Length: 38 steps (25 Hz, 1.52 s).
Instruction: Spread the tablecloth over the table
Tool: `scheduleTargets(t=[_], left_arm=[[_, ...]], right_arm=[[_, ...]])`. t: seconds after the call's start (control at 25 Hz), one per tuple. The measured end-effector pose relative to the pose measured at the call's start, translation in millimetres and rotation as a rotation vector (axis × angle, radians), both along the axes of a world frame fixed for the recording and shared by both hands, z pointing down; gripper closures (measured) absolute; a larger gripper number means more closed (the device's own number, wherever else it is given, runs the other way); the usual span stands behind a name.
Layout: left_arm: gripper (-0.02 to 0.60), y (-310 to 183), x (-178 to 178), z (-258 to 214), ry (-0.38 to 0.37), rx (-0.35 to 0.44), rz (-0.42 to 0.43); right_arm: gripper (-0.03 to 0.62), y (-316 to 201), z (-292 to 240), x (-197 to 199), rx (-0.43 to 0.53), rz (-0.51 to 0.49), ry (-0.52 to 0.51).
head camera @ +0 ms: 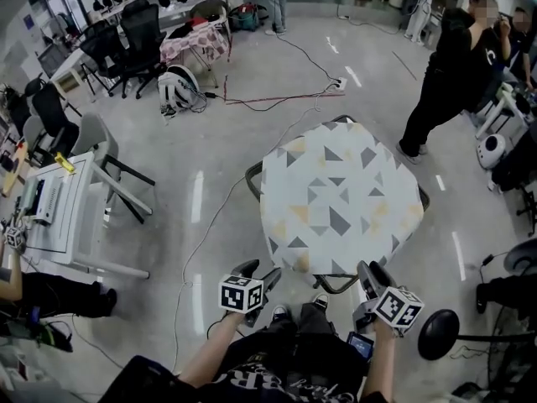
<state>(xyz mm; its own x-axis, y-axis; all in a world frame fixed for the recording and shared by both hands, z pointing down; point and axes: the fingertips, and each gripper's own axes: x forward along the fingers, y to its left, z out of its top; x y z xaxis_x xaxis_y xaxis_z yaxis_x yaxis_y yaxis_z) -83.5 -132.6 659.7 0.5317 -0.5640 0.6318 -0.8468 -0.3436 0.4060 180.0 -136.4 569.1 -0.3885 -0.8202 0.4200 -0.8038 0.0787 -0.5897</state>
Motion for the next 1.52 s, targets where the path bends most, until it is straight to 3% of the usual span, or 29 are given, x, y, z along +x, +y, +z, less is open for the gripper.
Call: scheduleTargets(t=[0.24, 0.4, 0.68, 1.0, 1.52], left_arm=[[0.288, 7.6, 14.0, -58.4, 0.093, 0.160, 0.149], [0.302, 12.1, 12.5, -89.4, 0.138, 0.222, 0.169], [0.342, 36.4, 20.1, -132.5, 0.151, 0.324, 0.191], [0.477, 81.1, 67.4, -163.6, 0.108, 0.420, 0.235], [0.535, 176.9, 140.9, -191.2, 0.125, 0.471, 0.191]], right_arm=[[0.398, 10.8, -38.8, -60.6, 0.069, -0.152, 0.055], [0.419, 15.7, -52.2, -93.1, 0.090, -0.243, 0.067], [0.470, 32.3, -73.3, -125.3, 0.132, -0.364, 0.029], [0.516, 73.6, -99.6, -108.0, 0.211, -0.450, -0.009], [0.540, 164.1, -119.6, -53.4, 0.275, -0.484, -0.070]])
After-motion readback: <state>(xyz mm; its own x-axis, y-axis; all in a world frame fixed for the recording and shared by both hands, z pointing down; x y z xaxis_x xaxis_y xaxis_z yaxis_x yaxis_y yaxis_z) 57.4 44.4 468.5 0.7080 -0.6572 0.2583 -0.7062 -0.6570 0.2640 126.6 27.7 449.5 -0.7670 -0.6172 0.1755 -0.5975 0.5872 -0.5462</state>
